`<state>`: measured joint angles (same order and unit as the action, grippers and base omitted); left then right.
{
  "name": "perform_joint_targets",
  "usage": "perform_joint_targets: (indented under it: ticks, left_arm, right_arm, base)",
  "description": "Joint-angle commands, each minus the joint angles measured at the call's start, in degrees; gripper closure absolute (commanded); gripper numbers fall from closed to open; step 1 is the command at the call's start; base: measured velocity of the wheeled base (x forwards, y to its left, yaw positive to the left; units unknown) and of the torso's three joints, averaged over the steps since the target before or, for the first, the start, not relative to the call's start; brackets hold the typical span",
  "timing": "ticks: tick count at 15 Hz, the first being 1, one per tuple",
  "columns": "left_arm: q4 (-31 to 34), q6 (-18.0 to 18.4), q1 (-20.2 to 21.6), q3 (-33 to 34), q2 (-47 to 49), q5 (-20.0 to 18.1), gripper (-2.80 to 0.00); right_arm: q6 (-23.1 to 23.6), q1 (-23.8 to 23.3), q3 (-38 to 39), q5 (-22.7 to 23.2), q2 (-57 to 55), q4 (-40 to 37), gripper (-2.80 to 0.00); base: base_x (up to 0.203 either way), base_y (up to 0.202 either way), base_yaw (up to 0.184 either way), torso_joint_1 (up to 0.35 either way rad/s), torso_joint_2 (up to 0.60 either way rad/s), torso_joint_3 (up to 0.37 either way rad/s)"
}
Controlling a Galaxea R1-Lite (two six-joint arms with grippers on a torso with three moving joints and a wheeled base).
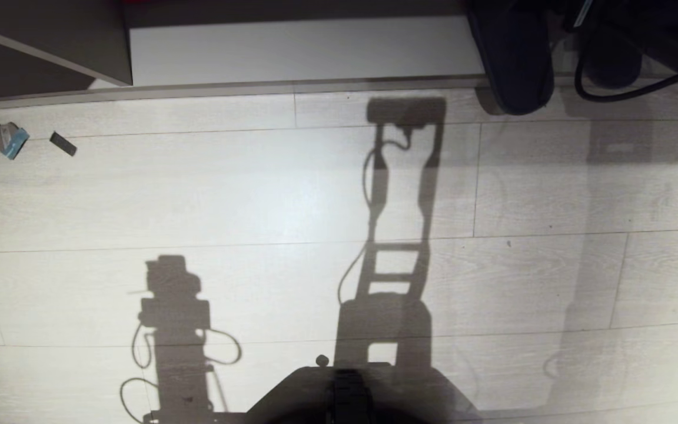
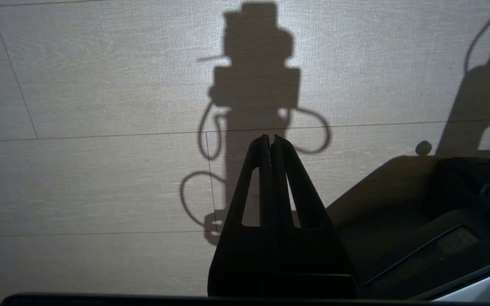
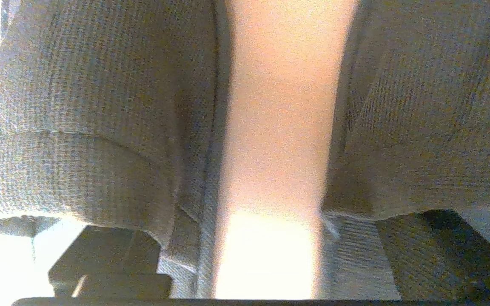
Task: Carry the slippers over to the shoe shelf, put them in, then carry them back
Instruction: Place the slippers into the shoe cabinet
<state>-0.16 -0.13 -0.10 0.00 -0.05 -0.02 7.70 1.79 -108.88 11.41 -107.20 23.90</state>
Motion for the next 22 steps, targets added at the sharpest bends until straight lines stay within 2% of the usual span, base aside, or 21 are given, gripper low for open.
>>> perform_joint_targets:
  ticks: [1, 5, 11, 17, 18, 20, 22]
  left_arm:
    - [-0.02, -0.04, 0.01, 0.00, -0.04, 0.02, 0.00]
    - [-0.02, 0.05, 0.01, 0.00, 0.05, 0.02, 0.00]
    - [-0.02, 0.05, 0.01, 0.00, -0.04, 0.02, 0.00]
    - [-0.02, 0.13, 0.01, 0.00, -0.03, 0.02, 0.00]
    - [-0.02, 0.13, 0.01, 0.00, 0.03, 0.02, 0.00]
    - [-0.02, 0.13, 0.01, 0.00, -0.04, 0.02, 0.00]
    - [-0.02, 0.13, 0.01, 0.00, 0.05, 0.02, 0.00]
  right_arm:
    - [0.47, 0.15, 2.62, 0.11, 2.91, 0.07, -2.80]
    - [0.99, 0.15, 9.27, -0.07, 7.87, 0.59, -2.80]
    - [1.33, 0.14, 11.74, -0.34, 10.08, 0.58, -2.80]
    - [1.27, 0.14, 24.24, -1.66, 17.77, -1.43, -2.80]
    - [1.16, 0.17, 25.49, -1.32, 18.99, -1.41, -2.80]
    - [0.30, 0.42, 27.39, 2.29, 20.56, -1.38, -2.80]
    - [-1.77, 2.87, 28.51, 4.64, 21.73, -1.06, -2.80]
  base:
    - [0.000, 0.000, 0.000, 0.000, 0.00, 0.000]
    - [0.000, 0.000, 0.000, 0.000, 0.00, 0.000]
    - [0.000, 0.000, 0.000, 0.000, 0.00, 0.000]
    - [0.000, 0.000, 0.000, 0.000, 0.00, 0.000]
    - [0.000, 0.000, 0.000, 0.000, 0.00, 0.000]
    - [0.000, 0.000, 0.000, 0.000, 0.00, 0.000]
    - [0.000, 0.000, 0.000, 0.000, 0.00, 0.000]
